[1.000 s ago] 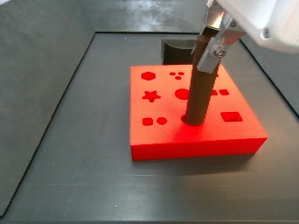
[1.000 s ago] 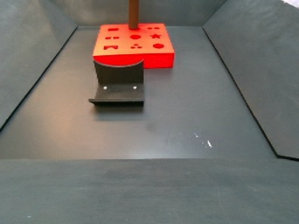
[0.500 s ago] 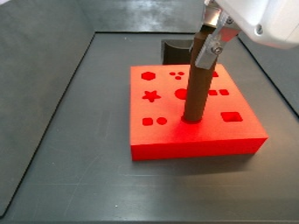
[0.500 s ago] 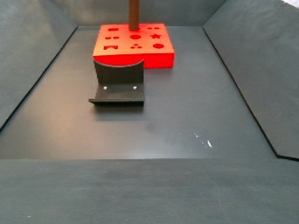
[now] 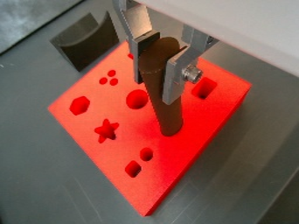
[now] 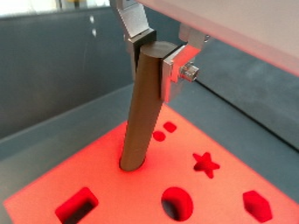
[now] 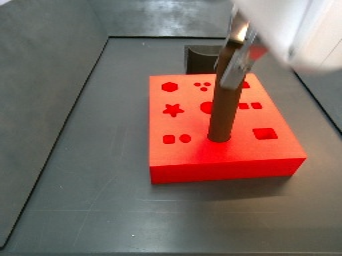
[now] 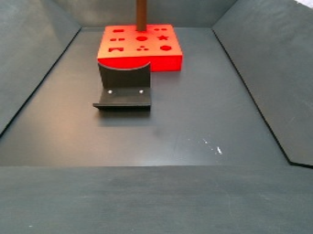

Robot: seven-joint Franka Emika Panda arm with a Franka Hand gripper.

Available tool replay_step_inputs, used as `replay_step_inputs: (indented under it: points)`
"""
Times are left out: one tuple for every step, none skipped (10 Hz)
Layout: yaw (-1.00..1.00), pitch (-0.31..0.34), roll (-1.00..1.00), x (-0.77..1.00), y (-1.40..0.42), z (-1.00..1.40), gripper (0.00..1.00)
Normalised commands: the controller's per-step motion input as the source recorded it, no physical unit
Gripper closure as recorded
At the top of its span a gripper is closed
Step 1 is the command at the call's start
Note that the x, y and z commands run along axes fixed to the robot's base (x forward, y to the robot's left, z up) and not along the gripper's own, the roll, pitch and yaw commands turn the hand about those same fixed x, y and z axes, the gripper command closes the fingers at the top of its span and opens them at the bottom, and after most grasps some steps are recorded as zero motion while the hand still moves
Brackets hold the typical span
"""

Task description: Insert the oval object.

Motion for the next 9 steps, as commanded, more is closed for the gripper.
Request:
replay_step_inputs:
  points:
    - [0.0, -0.023, 0.0, 0.0, 0.0, -0.29, 1.0]
    - [0.0, -0.05, 0.12, 0.04, -0.06, -0.7, 1.0]
    - [0.0, 0.0, 0.15, 0.16, -0.01, -1.0, 1.0]
    - [0.0, 0.0, 0.12, 0.25, -0.04, -1.0, 1.0]
    - [0.0, 0.0, 0.07, 0.23, -0.09, -1.0, 1.0]
    - [0.0, -0.007, 0.03, 0.19, -0.11, -1.0, 1.0]
    - [0.0, -0.024, 0.02, 0.12, -0.02, -1.0, 1.0]
    - [0.0, 0.0, 0.0, 0.0, 0.0, 0.0, 1.0]
    - [0.0, 0.0, 0.0, 0.0, 0.0, 0.0, 1.0]
